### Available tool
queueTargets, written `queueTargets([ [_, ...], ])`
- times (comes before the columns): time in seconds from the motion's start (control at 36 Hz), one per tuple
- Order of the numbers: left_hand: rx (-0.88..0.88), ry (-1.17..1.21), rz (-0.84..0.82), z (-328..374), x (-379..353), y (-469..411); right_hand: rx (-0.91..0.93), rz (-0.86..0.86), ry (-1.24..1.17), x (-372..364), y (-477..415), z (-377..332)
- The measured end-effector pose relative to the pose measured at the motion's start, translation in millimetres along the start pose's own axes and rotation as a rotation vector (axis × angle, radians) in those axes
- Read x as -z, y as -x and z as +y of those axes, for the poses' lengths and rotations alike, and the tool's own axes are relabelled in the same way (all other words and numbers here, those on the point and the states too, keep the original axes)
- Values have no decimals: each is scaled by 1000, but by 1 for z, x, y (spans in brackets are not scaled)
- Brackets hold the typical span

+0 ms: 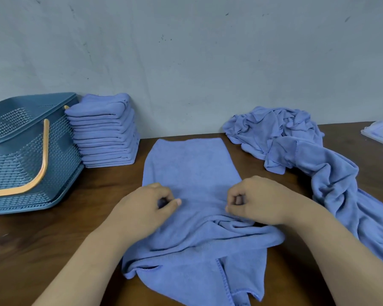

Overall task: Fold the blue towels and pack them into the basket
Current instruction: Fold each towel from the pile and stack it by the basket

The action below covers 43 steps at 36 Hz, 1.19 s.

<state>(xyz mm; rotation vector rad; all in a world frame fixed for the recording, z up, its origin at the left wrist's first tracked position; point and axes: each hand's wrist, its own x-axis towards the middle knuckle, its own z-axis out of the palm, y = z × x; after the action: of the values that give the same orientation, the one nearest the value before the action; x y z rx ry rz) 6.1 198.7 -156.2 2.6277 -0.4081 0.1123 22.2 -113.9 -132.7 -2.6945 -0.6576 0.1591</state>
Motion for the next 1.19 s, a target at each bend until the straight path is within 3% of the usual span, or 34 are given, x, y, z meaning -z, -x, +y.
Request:
queueTargets([
  [0.11,24,66,-5,-1,0,1,-9,-5,-79,0,-1,-2],
  [0.25,76,96,257,-14,-4,-8,-4,301,-168,-8,-12,8],
  [0.31,135,61,317,-26,-5,-12,16,260,-118,-15,-16,14],
  [0.44,376,-24,265,-42,-13,-24,-33,62,74,-24,-22,25],
  [0.67,360,122,282,-46,-7,-67,-150,424,172,-18,-33,37],
  [0.81,285,59,127,-45,-2,-137,-134,503,110,-25,-35,41],
  [0.94,264,59,-14,-36,2,-189,-155,370,123,-37,-41,45],
  [1.06,346,12,-171,-35,9,-213,-163,357,89,-39,-43,53],
  [1.19,313,-43,-139,-43,20,-234,-152,361,37,-42,-45,56],
])
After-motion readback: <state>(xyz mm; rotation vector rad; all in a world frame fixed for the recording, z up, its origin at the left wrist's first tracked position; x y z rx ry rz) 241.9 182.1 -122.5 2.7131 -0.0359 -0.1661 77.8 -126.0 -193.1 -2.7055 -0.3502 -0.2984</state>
